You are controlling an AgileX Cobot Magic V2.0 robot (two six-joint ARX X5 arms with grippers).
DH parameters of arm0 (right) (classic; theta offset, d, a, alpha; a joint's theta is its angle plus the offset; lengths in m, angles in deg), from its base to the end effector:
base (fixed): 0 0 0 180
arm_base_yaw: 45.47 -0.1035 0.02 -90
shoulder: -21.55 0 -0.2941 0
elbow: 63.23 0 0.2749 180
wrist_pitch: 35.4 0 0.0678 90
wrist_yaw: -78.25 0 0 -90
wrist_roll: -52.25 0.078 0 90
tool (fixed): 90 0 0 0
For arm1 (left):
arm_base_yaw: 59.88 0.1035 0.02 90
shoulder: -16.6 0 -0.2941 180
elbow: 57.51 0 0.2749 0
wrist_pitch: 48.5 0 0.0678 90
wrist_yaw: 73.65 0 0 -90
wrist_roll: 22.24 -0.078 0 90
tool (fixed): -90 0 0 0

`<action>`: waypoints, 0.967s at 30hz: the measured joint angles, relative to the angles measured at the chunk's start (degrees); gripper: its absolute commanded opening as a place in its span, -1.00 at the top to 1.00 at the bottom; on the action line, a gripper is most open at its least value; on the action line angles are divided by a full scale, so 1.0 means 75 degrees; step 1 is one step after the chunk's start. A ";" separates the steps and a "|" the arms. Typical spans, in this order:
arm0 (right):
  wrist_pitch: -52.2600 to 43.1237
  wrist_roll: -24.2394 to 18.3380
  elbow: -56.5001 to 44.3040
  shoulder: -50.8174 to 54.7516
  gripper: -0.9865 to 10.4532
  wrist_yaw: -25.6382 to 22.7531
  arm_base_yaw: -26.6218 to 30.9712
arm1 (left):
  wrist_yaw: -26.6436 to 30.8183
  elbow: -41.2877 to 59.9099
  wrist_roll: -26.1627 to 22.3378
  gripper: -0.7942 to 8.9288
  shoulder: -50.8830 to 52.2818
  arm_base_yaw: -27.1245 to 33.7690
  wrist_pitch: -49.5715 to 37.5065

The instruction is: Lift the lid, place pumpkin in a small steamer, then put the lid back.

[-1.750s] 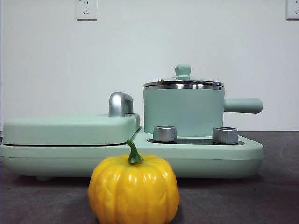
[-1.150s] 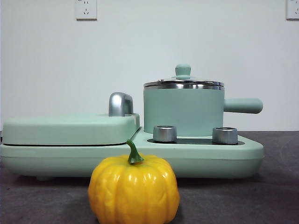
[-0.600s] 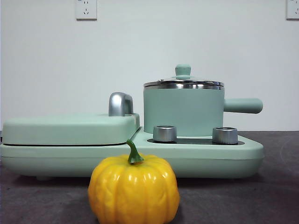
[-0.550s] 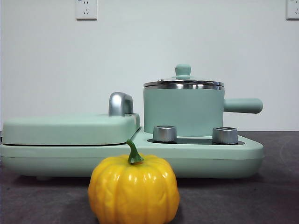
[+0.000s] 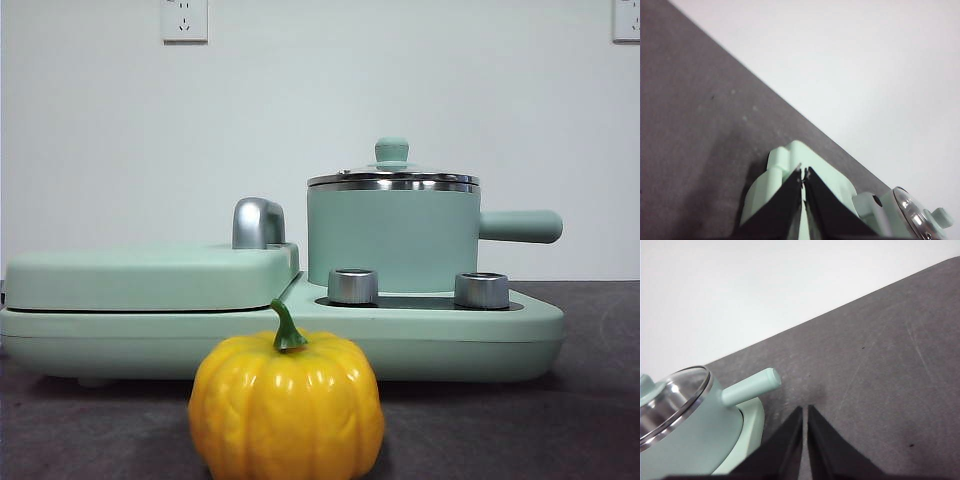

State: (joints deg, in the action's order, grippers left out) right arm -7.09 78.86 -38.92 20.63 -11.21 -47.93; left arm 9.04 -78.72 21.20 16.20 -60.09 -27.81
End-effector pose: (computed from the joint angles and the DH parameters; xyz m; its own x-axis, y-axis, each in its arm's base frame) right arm 0.1234 0.0060 0.2048 0.9949 0.0522 -0.0858 -0.0084 0.8945 0.4470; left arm 0.1280 -0.0104 0.2035 0.9914 -0.1309 0.0021 0.0965 0.7198 -0.6874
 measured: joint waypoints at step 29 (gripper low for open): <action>0.0391 -0.3360 0.4025 -0.3366 0.80 0.0157 0.0000 | -0.0160 -0.3969 -0.4036 0.82 -0.3891 0.0000 0.1107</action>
State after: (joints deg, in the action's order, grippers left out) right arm -4.16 53.66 -8.73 -4.62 -10.03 -47.93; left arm 7.84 -108.49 -9.07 -12.98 -60.09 -19.51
